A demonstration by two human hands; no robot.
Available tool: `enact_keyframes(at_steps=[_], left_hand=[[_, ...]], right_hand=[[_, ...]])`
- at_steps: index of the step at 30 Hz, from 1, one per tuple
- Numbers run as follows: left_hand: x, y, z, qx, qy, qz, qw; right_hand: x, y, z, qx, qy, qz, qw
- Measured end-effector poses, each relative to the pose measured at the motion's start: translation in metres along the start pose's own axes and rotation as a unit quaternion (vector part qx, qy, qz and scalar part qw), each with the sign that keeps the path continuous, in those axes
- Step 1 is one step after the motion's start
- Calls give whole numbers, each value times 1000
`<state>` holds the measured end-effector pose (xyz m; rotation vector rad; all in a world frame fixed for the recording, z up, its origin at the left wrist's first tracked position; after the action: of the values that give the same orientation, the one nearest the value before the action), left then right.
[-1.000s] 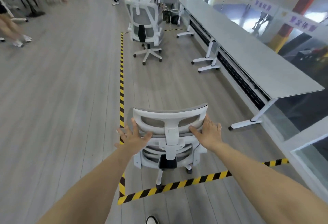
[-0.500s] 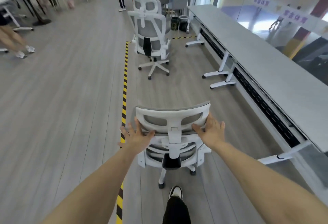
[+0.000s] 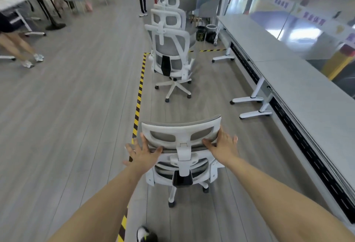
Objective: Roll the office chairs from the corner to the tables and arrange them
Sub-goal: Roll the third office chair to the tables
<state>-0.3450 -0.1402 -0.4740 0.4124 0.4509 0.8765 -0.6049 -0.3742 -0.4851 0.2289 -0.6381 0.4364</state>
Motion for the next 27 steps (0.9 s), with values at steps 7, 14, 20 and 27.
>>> enact_keyframes(at_steps=[7,14,20,27], left_hand=[[-34,-126,62,-1,-6,-9,1000],[-57,-270,147,2,-48,-29,998],[-78,-373,231,-37,-90,-40,994],[-105,-435,270,-66,-119,-103,985]], right_hand=[[35,-136,-11,-1,-3,-5,1000],[87,-259,-29,-17,9,-39,999],[111,-340,-55,15,19,-50,998],[135,-382,-78,77,93,-69,990]])
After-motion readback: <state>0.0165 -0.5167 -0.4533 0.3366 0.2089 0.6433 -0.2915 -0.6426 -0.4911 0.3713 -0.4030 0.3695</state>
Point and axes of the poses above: each hand's wrist, its own y-axis away from the middle knuckle, its own z-axis out of the back of the hand, x = y × z, the point moved 7 cm from there along -y, towards the middle knuckle, and after that the axes turned 12 degrees about -y, right-handed, at the moved point
